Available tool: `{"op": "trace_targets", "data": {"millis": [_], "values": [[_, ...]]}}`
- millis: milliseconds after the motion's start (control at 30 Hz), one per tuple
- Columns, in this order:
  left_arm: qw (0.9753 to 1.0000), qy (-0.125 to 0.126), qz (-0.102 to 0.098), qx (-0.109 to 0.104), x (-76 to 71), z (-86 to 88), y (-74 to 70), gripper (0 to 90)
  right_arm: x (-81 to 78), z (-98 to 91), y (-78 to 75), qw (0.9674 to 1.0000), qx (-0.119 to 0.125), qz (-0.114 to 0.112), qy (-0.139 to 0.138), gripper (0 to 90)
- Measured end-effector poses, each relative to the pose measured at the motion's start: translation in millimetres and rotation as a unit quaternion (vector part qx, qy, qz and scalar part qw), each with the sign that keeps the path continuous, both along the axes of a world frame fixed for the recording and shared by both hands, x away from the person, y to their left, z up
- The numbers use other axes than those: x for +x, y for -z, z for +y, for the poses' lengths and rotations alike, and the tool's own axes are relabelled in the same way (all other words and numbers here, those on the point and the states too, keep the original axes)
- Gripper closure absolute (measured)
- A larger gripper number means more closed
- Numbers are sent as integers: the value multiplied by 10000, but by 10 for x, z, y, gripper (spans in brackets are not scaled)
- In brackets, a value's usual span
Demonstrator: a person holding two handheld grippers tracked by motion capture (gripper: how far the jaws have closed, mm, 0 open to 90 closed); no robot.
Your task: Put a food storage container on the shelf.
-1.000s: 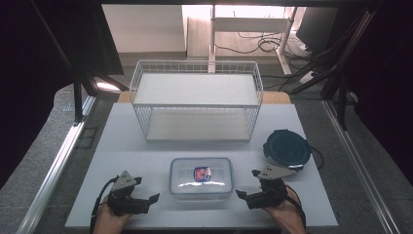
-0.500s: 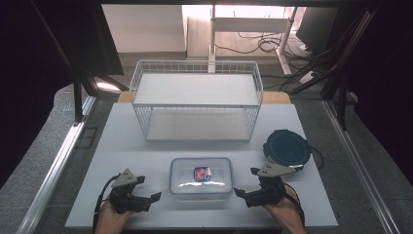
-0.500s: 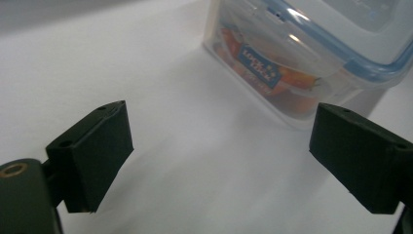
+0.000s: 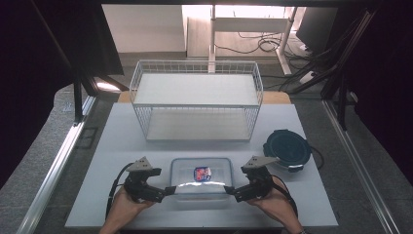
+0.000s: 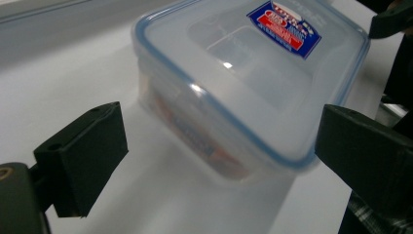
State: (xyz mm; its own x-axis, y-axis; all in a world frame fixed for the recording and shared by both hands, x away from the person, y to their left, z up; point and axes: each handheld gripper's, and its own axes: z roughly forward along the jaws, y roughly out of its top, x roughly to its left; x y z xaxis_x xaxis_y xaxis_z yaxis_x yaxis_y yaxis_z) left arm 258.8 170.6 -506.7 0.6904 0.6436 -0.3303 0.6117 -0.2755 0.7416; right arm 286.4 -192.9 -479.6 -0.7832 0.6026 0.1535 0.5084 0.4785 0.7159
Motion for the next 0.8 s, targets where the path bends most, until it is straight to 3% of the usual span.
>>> {"op": "trace_targets", "data": {"millis": [33, 67, 133, 300, 367, 433, 467, 600, 633, 733, 767, 800], "values": [[10000, 27, 84, -14, 40, -27, 10, 46, 52, 18, 21, 9998, 34, 218, -4, 49], [9998, 52, 159, -44, 77, -48, 21, 46, 52, 18, 21, 9998, 34, 218, -4, 49], [9994, 101, 322, -125, 149, -86, 45, 46, 114, 27, 57, 9987, 117, 496, -26, 48], [9960, 284, 784, -333, 267, -142, 117, 24, 266, 71, 130, 9933, 392, 1075, -138, 48], [9939, 352, 952, -420, 276, -152, 146, 20, 314, 101, 161, 9895, 481, 1352, -167, 49], [9929, 356, 1041, -442, 273, -154, 160, 6, 373, 117, 213, 9818, 630, 1787, -104, 51], [9922, 360, 1106, -458, 268, -152, 164, 6, 373, 117, 213, 9818, 630, 1787, -104, 51], [9890, 210, 1356, -544, 211, -151, 170, 24, 378, 60, 232, 9745, 780, 2104, -32, 109], [9887, 175, 1388, -544, 191, -136, 155, 71, 345, 27, 195, 9764, 789, 2012, -29, 171], [9895, 165, 1340, -522, 126, -100, 110, 126, 322, 5, 169, 9771, 766, 1984, -40, 193], [9892, 127, 1347, -566, 97, -80, 102, 159, 306, -5, 168, 9774, 778, 1966, -52, 204], [9876, 67, 1377, -753, 50, -19, 107, 233, 276, -40, 168, 9763, 847, 1990, -56, 246]]}}
